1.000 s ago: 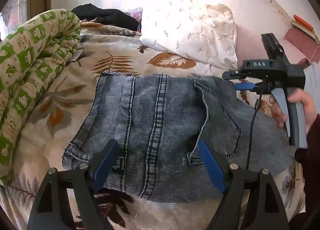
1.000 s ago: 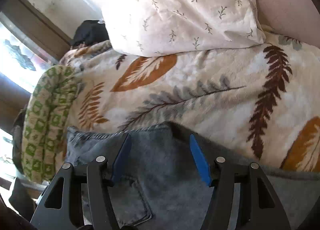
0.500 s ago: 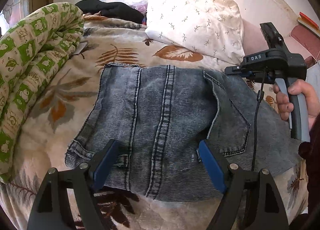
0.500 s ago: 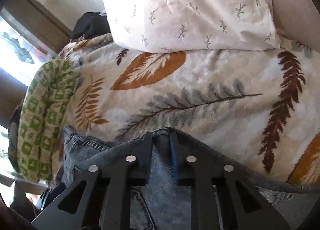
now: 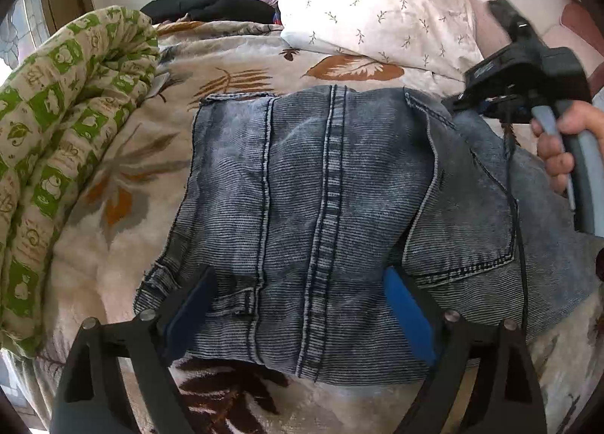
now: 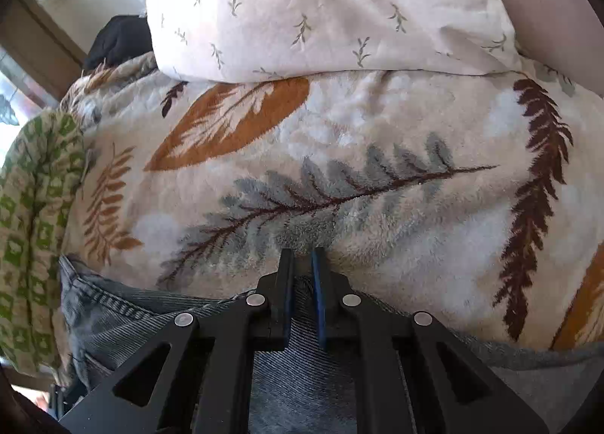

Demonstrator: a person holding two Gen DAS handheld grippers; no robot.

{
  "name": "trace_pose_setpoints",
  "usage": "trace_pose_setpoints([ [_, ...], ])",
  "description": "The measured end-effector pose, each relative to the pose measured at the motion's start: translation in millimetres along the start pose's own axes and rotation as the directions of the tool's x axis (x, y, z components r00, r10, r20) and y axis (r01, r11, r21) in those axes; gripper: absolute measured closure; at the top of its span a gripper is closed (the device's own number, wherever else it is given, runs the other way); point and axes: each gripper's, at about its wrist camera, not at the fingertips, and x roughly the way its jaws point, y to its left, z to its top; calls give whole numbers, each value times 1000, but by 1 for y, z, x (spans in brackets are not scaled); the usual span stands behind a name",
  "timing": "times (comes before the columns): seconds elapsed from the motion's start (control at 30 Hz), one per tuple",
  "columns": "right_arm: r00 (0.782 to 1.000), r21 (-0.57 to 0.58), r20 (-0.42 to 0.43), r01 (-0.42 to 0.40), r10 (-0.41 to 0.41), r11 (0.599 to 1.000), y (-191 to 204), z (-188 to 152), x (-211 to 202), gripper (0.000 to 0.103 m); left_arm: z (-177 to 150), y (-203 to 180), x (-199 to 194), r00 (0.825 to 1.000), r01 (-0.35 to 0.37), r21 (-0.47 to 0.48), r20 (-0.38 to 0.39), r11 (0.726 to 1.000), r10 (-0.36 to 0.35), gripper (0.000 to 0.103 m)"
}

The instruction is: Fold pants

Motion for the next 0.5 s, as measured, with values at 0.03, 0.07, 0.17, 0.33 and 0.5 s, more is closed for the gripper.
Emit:
trace_pose_setpoints([
  [0.03,999,26,35,-29,28,999,-4,0,-12,90,0,1,-1,1000,4,-3,3,1000,-4,12],
  [0.07,997,38,67,-47,44,998,-6,-1,-23,88,0,1,-2,1000,3,-4,8,1000,-3,12],
  [0.17,983,64,148,-115,105,991,-17,-11,-64,73,2,-2,-12,998,-18,0,64,1000,18,12],
  [0.33,969,92,219,-139,116,986,-42,-55,-124,55,2,-7,-36,975,-52,3,215,999,51,12],
  [0.5,958,166,275,-132,82,977,-91,-128,-178,47,-4,-24,-41,957,-68,71,285,995,45,11],
])
